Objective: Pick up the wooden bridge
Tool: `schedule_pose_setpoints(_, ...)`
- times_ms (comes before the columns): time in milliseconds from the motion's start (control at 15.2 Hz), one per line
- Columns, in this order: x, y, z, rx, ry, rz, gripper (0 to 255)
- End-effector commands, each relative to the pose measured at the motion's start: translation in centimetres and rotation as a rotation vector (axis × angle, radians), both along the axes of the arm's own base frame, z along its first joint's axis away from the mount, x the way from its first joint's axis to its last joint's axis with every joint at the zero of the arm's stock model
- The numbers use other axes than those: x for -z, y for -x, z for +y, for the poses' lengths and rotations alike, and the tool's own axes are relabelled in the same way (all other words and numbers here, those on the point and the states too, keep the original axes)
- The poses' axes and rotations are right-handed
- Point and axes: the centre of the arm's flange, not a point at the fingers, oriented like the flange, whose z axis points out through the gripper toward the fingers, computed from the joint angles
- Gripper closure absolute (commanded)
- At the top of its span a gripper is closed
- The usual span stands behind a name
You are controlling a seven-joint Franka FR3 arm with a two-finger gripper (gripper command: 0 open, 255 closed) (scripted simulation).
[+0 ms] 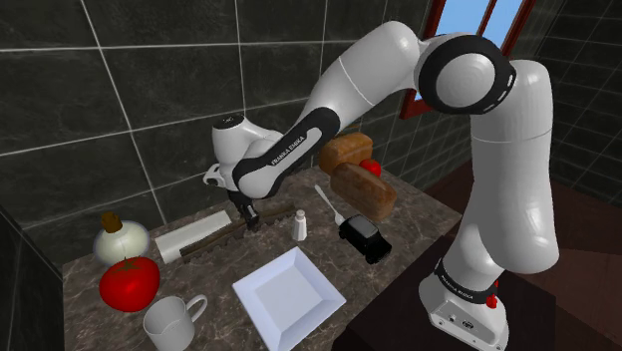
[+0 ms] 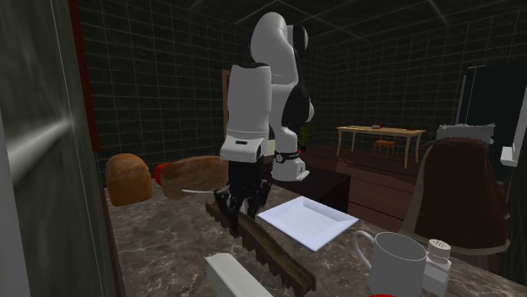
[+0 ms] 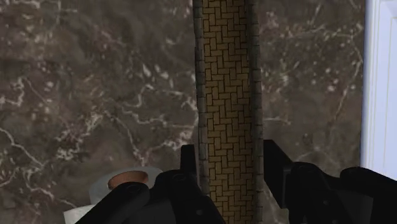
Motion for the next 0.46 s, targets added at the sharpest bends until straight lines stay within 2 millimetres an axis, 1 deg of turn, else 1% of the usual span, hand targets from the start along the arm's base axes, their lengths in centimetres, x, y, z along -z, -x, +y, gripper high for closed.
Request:
schedule_pose_setpoints(0,-1.1,0.1,0.0,0.0,0.0,0.0,255)
schedule_pose_setpoints(264,-3.2,0.1,0.0,0.0,0.0,0.0,255)
schedule_pose_setpoints(396,-3.3,0.1,0.0,0.0,0.0,0.0,255)
